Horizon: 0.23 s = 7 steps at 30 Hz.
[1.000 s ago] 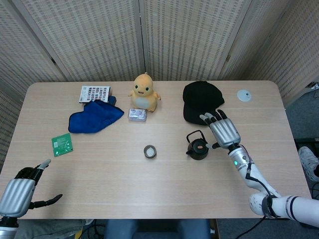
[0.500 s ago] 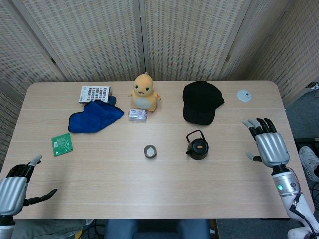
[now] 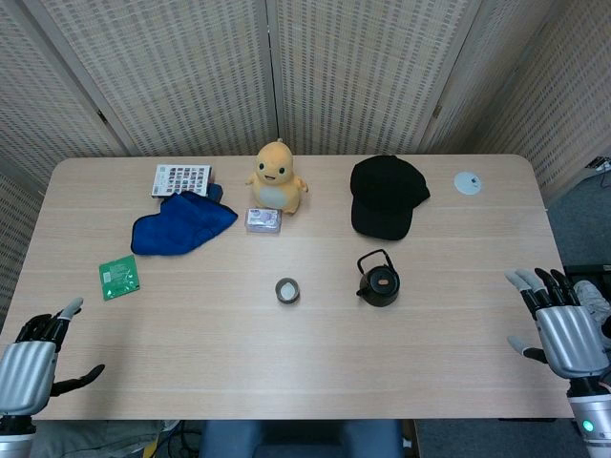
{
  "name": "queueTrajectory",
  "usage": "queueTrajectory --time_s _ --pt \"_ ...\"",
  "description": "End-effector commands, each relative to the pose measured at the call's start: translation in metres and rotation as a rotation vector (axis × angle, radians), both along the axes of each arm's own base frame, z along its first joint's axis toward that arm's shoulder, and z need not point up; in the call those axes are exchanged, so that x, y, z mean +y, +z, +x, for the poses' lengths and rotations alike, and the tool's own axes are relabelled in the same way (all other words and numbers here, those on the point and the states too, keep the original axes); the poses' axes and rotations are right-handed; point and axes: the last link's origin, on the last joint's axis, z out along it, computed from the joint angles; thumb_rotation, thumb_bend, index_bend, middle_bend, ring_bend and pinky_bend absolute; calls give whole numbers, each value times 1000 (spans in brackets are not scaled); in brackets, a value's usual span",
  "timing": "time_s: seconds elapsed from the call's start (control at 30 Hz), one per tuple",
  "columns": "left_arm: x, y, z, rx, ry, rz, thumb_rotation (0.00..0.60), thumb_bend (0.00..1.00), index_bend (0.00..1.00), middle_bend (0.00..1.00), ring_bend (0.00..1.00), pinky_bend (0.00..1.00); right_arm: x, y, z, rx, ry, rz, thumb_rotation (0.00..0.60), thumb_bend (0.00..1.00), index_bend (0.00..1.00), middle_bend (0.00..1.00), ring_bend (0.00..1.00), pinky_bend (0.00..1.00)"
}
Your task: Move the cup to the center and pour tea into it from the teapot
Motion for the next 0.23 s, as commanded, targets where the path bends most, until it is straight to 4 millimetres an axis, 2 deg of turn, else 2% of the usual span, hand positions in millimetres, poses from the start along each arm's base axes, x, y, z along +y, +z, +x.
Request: queueTrajectory --time_s 0.03,0.23 --pt "-2 -5 3 2 -12 -6 536 70 92 220 299 170 9 -7 0 0 16 15 600 0 140 155 60 79" --pt "-2 -8 4 6 -15 -5 543 69 92 220 299 168 13 -11 2 -10 26 17 600 0 140 163 60 80"
